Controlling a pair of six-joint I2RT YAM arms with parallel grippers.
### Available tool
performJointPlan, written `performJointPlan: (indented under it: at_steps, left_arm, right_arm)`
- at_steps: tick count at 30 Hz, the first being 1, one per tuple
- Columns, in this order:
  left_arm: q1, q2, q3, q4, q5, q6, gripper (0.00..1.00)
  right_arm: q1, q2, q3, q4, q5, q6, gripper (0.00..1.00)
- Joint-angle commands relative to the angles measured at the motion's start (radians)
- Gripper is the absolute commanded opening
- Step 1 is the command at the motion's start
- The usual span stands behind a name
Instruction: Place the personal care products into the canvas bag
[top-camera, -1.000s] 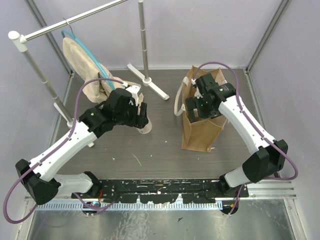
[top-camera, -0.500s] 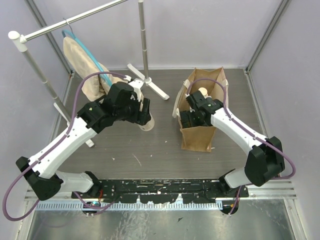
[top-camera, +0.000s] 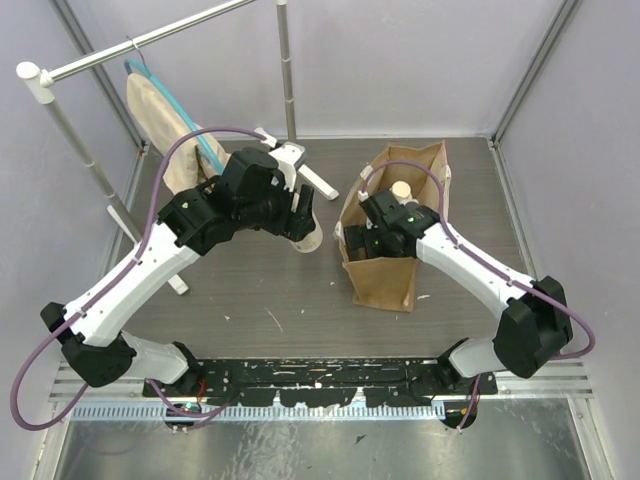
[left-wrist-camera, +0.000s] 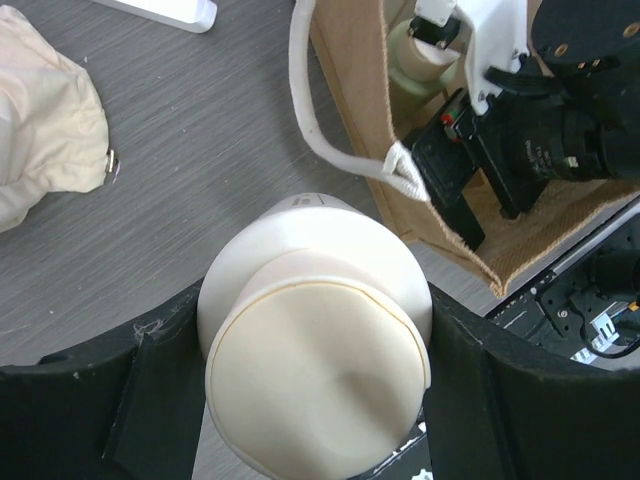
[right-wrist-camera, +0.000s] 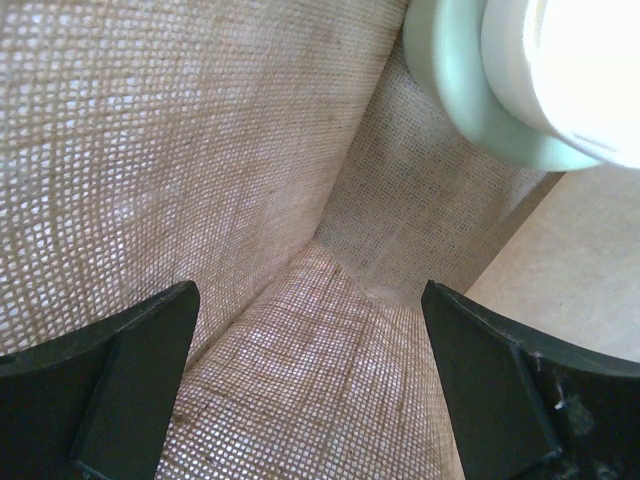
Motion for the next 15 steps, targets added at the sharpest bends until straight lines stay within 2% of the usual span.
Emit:
performJointPlan:
  at_steps: [1,15]
  left_arm:
    - [-0.010,-0.008,0.085,0.063,0.014,0.015,0.02]
    - [-0.017,0.016,0.187,-0.004,0.005,0.034,0.01]
  right_arm:
    - [0.062,-0.049,0.007,0.034,-0.118,0.063,1.00]
    - [0.187,-0.040,-0.034,0.072,-0.180,0.127,1.00]
